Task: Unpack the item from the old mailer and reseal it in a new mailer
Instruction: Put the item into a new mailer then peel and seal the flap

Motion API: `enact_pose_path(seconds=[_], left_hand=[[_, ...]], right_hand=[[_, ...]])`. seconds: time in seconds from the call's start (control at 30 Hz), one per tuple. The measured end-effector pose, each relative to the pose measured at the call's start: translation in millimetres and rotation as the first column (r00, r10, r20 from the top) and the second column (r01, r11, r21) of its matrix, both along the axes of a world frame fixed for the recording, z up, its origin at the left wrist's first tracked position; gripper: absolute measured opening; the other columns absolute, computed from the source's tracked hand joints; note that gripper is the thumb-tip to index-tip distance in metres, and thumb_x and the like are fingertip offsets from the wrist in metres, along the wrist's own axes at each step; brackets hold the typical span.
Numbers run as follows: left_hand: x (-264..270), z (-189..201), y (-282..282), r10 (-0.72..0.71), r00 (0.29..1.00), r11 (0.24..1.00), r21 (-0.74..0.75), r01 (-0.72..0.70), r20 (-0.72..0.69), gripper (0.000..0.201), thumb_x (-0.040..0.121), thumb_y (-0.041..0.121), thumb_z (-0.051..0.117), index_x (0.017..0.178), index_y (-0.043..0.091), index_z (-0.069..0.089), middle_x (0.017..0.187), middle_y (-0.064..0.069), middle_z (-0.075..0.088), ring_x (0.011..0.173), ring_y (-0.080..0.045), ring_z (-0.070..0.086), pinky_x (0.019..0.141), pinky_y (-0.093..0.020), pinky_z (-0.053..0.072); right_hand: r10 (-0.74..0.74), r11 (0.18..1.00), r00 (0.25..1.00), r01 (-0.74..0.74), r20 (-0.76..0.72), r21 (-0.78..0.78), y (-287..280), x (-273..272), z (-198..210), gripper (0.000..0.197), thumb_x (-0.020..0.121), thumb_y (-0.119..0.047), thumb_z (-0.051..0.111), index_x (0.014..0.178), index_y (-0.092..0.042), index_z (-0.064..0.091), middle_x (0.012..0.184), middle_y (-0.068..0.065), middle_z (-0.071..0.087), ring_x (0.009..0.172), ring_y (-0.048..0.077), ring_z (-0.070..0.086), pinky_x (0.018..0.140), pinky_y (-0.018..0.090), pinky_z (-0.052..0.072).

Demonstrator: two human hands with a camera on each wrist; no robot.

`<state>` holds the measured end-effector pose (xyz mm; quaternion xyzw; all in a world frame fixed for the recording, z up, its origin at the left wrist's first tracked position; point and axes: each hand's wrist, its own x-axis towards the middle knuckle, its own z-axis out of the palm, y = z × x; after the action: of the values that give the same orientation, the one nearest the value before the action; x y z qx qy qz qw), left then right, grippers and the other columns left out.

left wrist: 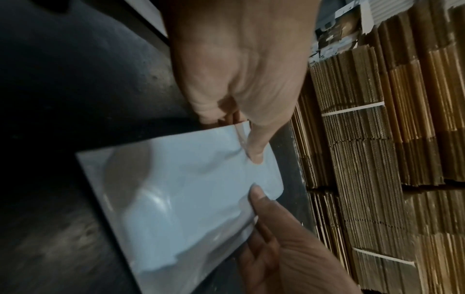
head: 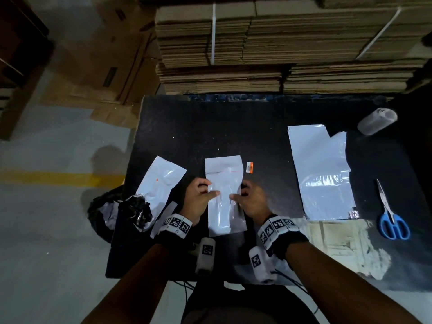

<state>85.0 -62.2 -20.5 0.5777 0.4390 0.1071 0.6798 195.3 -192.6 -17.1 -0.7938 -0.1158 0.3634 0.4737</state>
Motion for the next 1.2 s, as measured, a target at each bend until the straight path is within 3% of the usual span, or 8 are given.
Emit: enact_pose_path(seconds=[0.17,0.27,0.5,0.57,0.67,0.87,0.97,1.2], left_hand=[[-2.2,1.9,10.1,-0.037,0.999,0.998,-0.045,0.037,-0.004,0.034,0.069,-0.005,0.080,0.089,0.010,0.056,0.085,-0.014,0.063,0.069,-0.016,0.057,0.060,-0.021,0.047],[0.1,4.4,13.2,-0.044,0.999,0.999,-0.031,0.044,0.012,0.034,0.069,-0.006,0.080,0.087,0.009,0.055,0.086,-0.013,0.062,0.073,-0.017,0.058,0.066,-0.022,0.049],[5.7,-2.0,24.2,-0.146,0.983,0.965,0.204,0.167,-0.113,0.030,0.074,0.002,0.078,0.096,0.007,0.058,0.089,-0.010,0.064,0.075,-0.021,0.061,0.072,-0.028,0.050],[7.0,-1.0,26.6,-0.181,0.950,0.853,0.440,0.281,-0.254,0.035,0.075,0.011,0.078,0.104,0.012,0.059,0.102,-0.006,0.059,0.086,-0.020,0.060,0.078,-0.028,0.050],[11.4,7.6,25.0,-0.234,0.898,0.559,0.704,0.438,-0.373,0.037,0.078,0.014,0.074,0.111,0.014,0.060,0.116,-0.005,0.052,0.104,-0.020,0.052,0.087,-0.031,0.050],[29.5,12.4,15.1,-0.524,0.637,0.324,0.558,0.763,-0.566,0.034,0.085,0.014,0.066,0.118,0.014,0.059,0.121,-0.002,0.050,0.118,-0.021,0.046,0.094,-0.038,0.048],[32.8,11.5,13.2,-0.532,0.566,0.269,0.508,0.818,-0.630,0.035,0.086,0.016,0.065,0.120,0.015,0.057,0.123,-0.001,0.048,0.120,-0.019,0.045,0.095,-0.036,0.048],[48.9,14.8,14.0,-0.499,0.576,0.268,0.516,0.813,-0.648,0.029,0.087,0.023,0.062,0.115,0.015,0.060,0.119,-0.003,0.052,0.117,-0.020,0.046,0.092,-0.036,0.049]], right_hand=[[-0.080,0.996,0.995,0.082,-0.056,0.037,1.1,-4.3,0.7,0.037,0.074,0.007,0.072,0.108,-0.005,0.062,0.091,0.016,0.072,0.080,0.028,0.071,0.075,0.042,0.058],[-0.097,0.994,0.994,0.099,-0.043,0.047,1.5,-7.2,8.4,0.033,0.077,0.008,0.069,0.104,-0.010,0.062,0.090,0.012,0.073,0.082,0.026,0.071,0.073,0.037,0.058],[0.005,0.971,0.977,0.045,0.212,-0.235,2.3,1.5,7.8,0.024,0.082,-0.017,0.066,0.106,-0.019,0.069,0.091,0.003,0.074,0.088,0.024,0.069,0.078,0.032,0.055],[0.025,0.949,0.956,0.069,0.292,-0.307,0.1,11.2,14.5,0.026,0.086,-0.016,0.060,0.111,-0.014,0.069,0.101,0.008,0.074,0.096,0.028,0.067,0.082,0.031,0.051],[0.066,0.941,0.926,0.065,0.371,-0.331,-0.5,32.4,19.4,0.024,0.088,-0.013,0.058,0.108,-0.011,0.070,0.101,0.012,0.073,0.095,0.032,0.067,0.082,0.034,0.052],[0.274,0.918,0.831,-0.075,0.484,-0.390,11.9,67.3,10.5,0.011,0.083,-0.016,0.063,0.087,-0.014,0.073,0.089,0.012,0.072,0.081,0.032,0.067,0.069,0.032,0.051],[0.341,0.899,0.794,-0.119,0.502,-0.422,15.5,76.4,7.2,0.010,0.083,-0.015,0.061,0.084,-0.012,0.070,0.088,0.013,0.069,0.080,0.033,0.065,0.065,0.031,0.046],[0.436,0.866,0.764,-0.211,0.475,-0.454,25.1,100.8,9.4,0.020,0.085,-0.010,0.057,0.098,-0.007,0.072,0.102,0.017,0.069,0.092,0.035,0.063,0.076,0.035,0.048]])
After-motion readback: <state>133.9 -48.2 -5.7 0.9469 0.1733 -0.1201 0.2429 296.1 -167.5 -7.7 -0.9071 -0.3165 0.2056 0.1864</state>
